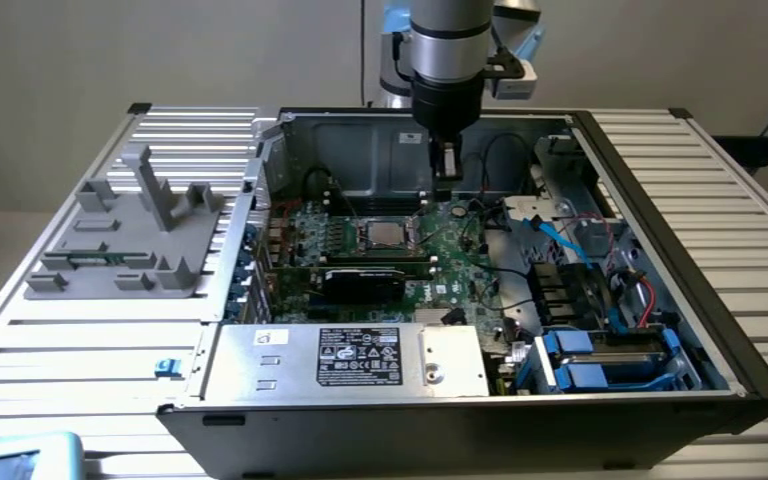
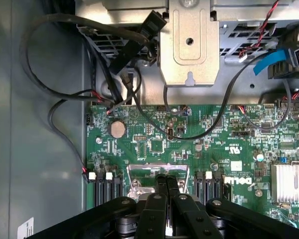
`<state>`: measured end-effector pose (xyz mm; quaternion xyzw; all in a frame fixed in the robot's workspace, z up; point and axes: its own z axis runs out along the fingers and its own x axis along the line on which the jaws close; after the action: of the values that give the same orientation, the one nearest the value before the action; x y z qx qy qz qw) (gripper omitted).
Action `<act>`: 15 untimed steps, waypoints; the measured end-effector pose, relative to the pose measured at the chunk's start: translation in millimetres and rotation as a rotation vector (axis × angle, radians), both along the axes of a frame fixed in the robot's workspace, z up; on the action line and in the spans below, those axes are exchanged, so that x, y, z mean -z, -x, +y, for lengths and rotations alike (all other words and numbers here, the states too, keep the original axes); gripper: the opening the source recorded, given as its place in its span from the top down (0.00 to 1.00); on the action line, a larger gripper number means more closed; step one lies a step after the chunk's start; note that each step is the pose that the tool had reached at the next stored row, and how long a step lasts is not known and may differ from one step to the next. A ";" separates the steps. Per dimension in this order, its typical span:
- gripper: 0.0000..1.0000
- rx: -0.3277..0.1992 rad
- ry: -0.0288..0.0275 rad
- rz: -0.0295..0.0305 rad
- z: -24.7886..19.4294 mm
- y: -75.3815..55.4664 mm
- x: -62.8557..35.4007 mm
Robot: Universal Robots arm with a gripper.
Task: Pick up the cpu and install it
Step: 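Close the cpu cover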
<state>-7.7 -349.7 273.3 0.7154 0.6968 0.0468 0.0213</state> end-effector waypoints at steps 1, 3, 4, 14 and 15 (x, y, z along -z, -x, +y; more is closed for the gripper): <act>0.89 0.000 0.0000 -0.0084 0.0 -1.0 0.0; 0.89 0.001 0.0000 -0.0319 0.0 -2.8 0.0; 0.89 0.000 -0.0004 -0.0452 0.0 -3.6 0.0; 0.89 0.006 0.0001 -0.1249 -0.1 -7.4 4.2; 0.89 0.007 0.0001 -0.1254 -0.1 -8.0 5.6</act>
<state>0.3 -349.7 267.7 0.7136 0.6915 0.0914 0.0651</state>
